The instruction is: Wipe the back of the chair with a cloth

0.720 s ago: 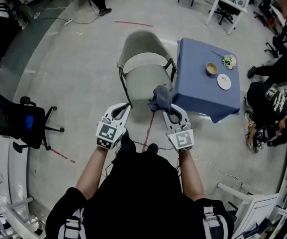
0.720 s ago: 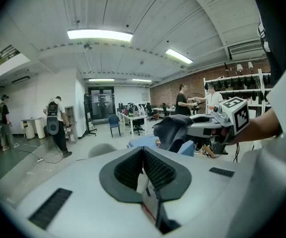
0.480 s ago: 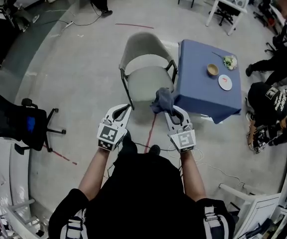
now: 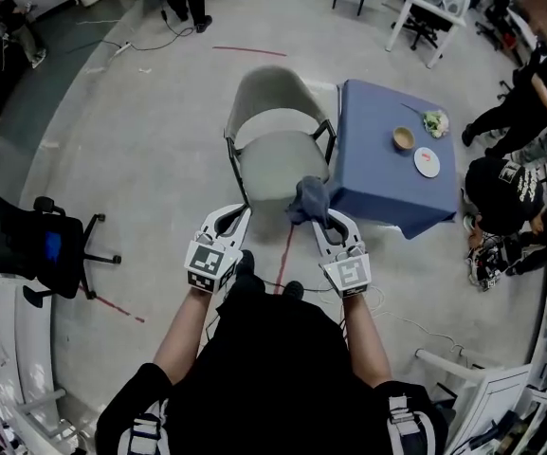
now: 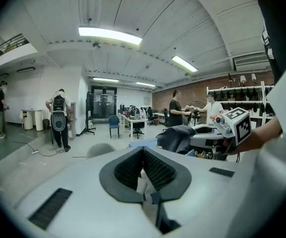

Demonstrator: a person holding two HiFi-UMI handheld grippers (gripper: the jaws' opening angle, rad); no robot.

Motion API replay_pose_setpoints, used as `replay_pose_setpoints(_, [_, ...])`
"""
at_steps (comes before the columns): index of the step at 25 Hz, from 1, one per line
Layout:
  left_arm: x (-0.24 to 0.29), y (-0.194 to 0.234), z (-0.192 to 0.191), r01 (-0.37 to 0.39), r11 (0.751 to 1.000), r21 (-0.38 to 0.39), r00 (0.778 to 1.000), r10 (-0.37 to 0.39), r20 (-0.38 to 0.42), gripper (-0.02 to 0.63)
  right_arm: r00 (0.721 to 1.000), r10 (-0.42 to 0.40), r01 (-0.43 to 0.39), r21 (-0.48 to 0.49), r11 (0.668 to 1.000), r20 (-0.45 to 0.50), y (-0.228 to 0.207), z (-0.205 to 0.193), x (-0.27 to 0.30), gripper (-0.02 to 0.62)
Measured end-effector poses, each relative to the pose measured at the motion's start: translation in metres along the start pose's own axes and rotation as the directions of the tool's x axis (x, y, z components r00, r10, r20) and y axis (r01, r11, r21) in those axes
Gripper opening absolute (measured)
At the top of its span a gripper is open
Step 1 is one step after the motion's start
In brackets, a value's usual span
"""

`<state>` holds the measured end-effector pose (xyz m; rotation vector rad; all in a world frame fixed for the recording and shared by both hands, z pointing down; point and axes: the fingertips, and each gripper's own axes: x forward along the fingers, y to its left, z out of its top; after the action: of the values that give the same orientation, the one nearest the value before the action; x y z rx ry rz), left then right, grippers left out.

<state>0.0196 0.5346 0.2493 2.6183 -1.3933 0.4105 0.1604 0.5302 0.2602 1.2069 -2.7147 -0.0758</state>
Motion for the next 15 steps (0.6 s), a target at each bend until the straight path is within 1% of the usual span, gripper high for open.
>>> replay_pose_setpoints(4, [0.012,0.035,0.002,0.032,0.999,0.005,0.999,-0.032,-0.005,0.023,0.999,-0.044,0.045,0.014,0.999,-0.028,-0.003,0.009,0.029,0.078])
replay_pose_setpoints(7, [0.017,0.068,0.009,0.044,0.999,0.004,0.999,-0.044,0.001,0.023,0.997,-0.073,0.074,0.016,0.997,-0.028,-0.004,0.016,0.054,0.078])
replay_pose_setpoints(11, [0.024,0.105,0.017,0.069,0.998,0.008,0.997,-0.069,0.016,0.023,0.995,-0.091,0.092,0.022,0.996,-0.035,-0.004,0.022,0.093,0.078])
replay_pose_setpoints(15, [0.032,0.136,0.011,0.084,0.996,0.009,0.996,-0.085,0.013,0.023,0.995,-0.100,0.100,0.011,0.995,-0.020,-0.005,0.016,0.127,0.078])
